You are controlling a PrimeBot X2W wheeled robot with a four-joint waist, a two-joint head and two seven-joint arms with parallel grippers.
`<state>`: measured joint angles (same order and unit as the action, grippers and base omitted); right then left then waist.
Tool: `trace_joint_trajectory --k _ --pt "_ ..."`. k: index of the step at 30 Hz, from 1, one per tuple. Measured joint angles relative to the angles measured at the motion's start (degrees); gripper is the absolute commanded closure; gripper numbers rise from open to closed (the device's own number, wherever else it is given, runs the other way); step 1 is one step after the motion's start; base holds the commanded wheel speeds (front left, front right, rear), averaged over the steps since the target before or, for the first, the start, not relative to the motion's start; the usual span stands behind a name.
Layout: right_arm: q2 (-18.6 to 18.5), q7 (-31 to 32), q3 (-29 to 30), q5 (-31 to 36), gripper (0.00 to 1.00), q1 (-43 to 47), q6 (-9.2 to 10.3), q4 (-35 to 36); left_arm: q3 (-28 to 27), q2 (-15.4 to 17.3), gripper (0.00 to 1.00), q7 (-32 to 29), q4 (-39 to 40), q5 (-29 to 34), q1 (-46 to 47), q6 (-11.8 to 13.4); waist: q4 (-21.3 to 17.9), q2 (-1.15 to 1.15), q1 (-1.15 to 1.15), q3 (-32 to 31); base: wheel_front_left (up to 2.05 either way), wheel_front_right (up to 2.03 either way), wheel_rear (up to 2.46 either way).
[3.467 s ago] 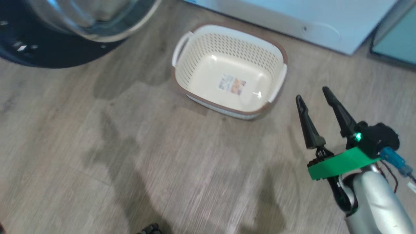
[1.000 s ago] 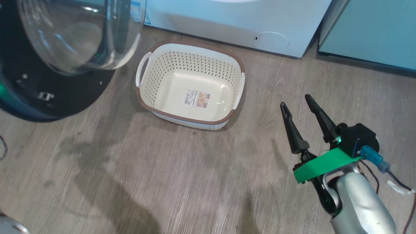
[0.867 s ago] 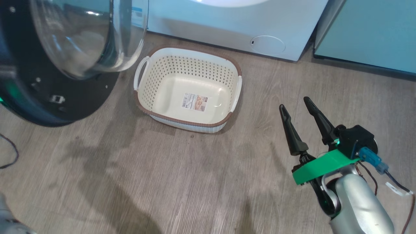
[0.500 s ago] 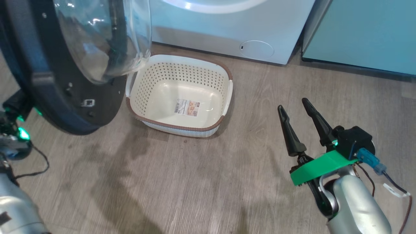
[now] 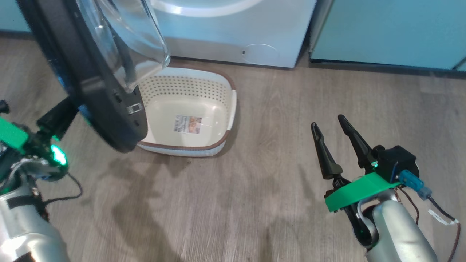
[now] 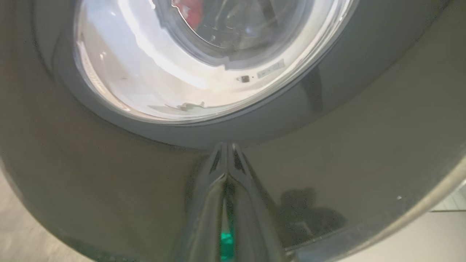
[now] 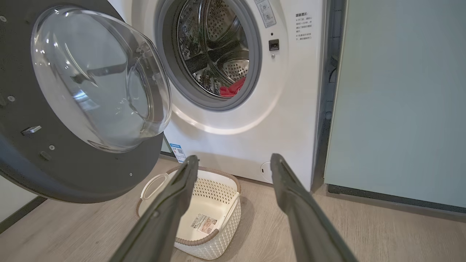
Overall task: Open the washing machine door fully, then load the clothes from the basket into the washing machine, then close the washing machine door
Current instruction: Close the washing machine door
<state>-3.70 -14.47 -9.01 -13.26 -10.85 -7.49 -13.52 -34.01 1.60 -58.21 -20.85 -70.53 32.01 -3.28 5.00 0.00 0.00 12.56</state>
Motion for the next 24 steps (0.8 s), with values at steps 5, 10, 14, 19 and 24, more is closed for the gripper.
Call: trace_joint_trajectory --k 5,10,14,19,24 --pt "0.08 0.00 0.00 0.00 0.00 -0.02 0.00 0.00 7.12 -0.01 1.00 5.79 -0.70 -5.13 -1.18 -0.02 -2.77 0.00 0.00 0.32 0.00 0.00 0.00" --pt "0.15 0.00 0.44 0.00 0.00 -0.04 0.00 0.03 14.84 -0.05 1.00 10.42 -1.19 -10.55 -2.68 -0.05 -6.03 0.00 0.00 0.73 0.00 0.00 0.00" --pt "0.15 0.00 0.42 -0.01 0.00 -0.05 0.00 0.07 19.14 -0.11 1.00 15.86 -2.81 -13.00 -2.76 -0.05 -8.67 0.00 0.00 1.22 0.00 0.00 0.00" --pt "0.22 0.00 -0.11 -0.94 0.00 -0.08 0.00 0.34 21.73 -0.03 1.00 22.58 -5.65 -15.27 -2.26 -0.08 -12.23 0.00 0.00 2.02 0.00 0.00 0.00" --pt "0.34 0.00 0.64 -1.99 0.00 -0.12 0.00 0.65 22.10 -0.03 1.00 30.51 -9.79 -17.00 2.75 -0.31 -16.42 0.00 0.00 3.55 0.00 0.00 0.00"
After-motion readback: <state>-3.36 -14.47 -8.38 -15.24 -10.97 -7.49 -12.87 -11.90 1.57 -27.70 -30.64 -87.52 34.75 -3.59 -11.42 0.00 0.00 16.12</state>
